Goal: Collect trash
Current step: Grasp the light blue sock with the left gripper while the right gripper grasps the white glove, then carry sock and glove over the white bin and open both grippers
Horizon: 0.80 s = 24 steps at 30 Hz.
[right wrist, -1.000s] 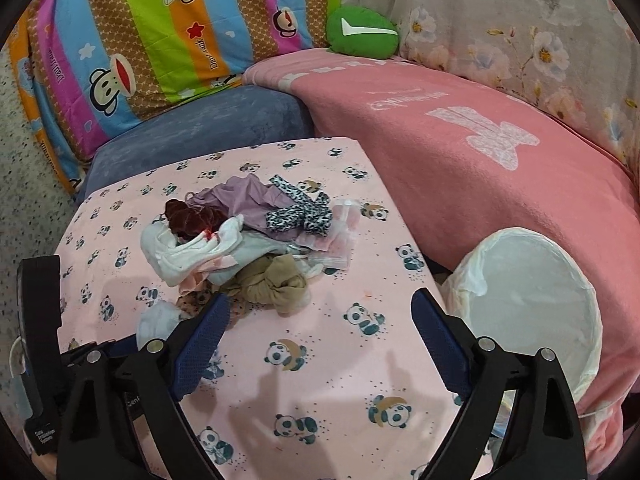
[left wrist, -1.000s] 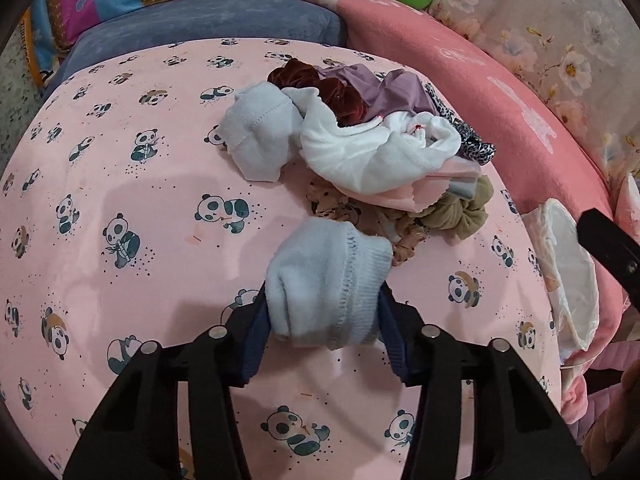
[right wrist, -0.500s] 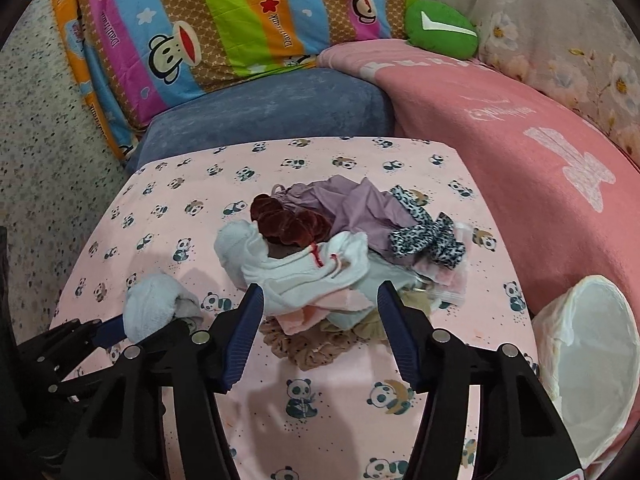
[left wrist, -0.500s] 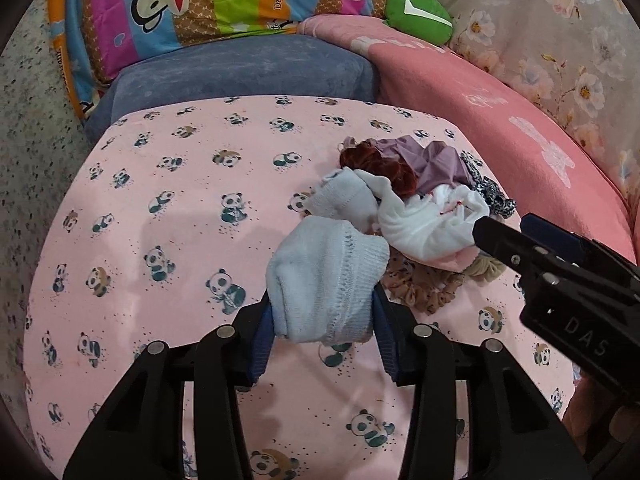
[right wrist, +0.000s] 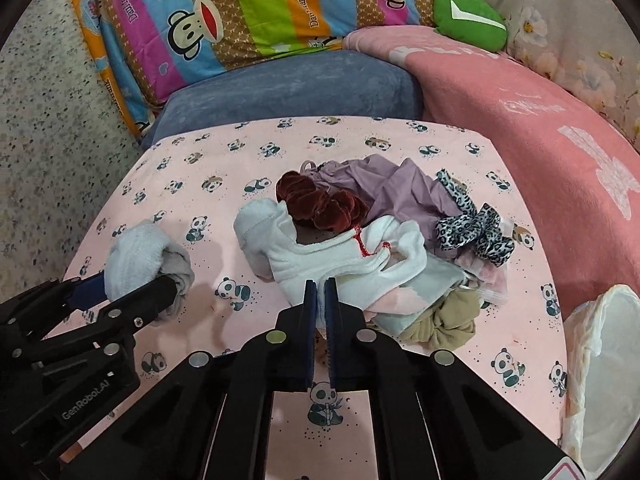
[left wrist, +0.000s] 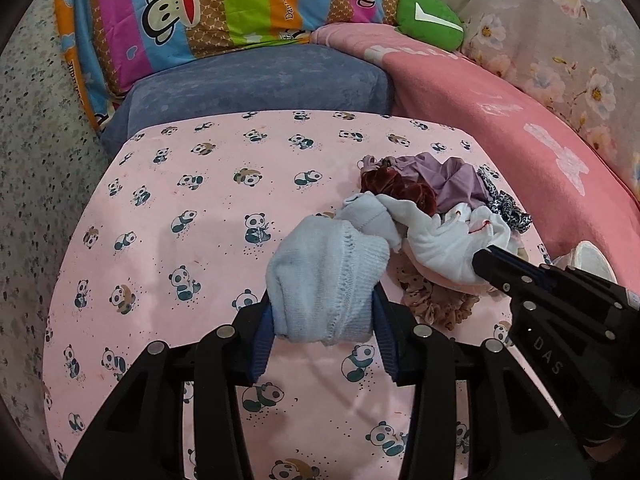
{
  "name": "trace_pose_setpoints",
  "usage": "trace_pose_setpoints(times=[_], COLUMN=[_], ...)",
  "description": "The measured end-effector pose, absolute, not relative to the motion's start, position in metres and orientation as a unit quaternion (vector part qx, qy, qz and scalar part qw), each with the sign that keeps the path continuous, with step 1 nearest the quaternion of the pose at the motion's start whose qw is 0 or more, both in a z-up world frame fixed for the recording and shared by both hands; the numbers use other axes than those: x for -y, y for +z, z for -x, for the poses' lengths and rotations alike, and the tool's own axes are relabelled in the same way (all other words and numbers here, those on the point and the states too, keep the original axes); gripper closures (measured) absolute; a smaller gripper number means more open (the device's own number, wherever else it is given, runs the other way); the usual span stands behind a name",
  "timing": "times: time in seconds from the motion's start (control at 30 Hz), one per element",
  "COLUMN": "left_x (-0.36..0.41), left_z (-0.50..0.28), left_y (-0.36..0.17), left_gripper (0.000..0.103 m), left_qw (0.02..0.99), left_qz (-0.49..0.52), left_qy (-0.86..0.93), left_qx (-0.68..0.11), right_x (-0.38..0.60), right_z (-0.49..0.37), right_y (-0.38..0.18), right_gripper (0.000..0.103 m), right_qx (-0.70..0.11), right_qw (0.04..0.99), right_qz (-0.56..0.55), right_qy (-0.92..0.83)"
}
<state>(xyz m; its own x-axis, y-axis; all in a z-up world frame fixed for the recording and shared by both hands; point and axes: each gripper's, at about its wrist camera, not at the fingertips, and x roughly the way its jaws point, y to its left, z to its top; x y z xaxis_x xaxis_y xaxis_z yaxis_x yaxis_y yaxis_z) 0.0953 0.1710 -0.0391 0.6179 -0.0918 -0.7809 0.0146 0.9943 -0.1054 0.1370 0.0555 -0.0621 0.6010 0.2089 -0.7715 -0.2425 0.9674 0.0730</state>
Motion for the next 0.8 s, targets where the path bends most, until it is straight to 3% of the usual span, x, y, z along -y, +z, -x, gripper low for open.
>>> trace_pose_setpoints(times=[0.5, 0.8], left_x=[-0.094, -0.012], left_z=[-0.082, -0.073], left_y=[0.007, 0.029], left_gripper=[0.061, 0.061], left_qw=[0.910, 0.907], left_qz=[0.017, -0.019], left_qy=[-0.094, -0.162], left_qx=[-0.404, -0.388], right_x=[0.038, 0.130], right_z=[-0.095, -0.064], right_y=[0.041, 0.058], right_gripper=[0.098, 0.098], right_qx=[-0.323, -0.301], right_qw=[0.942, 0.950], right_qz=[-0.048, -0.087], right_qy=[0.081, 0.012])
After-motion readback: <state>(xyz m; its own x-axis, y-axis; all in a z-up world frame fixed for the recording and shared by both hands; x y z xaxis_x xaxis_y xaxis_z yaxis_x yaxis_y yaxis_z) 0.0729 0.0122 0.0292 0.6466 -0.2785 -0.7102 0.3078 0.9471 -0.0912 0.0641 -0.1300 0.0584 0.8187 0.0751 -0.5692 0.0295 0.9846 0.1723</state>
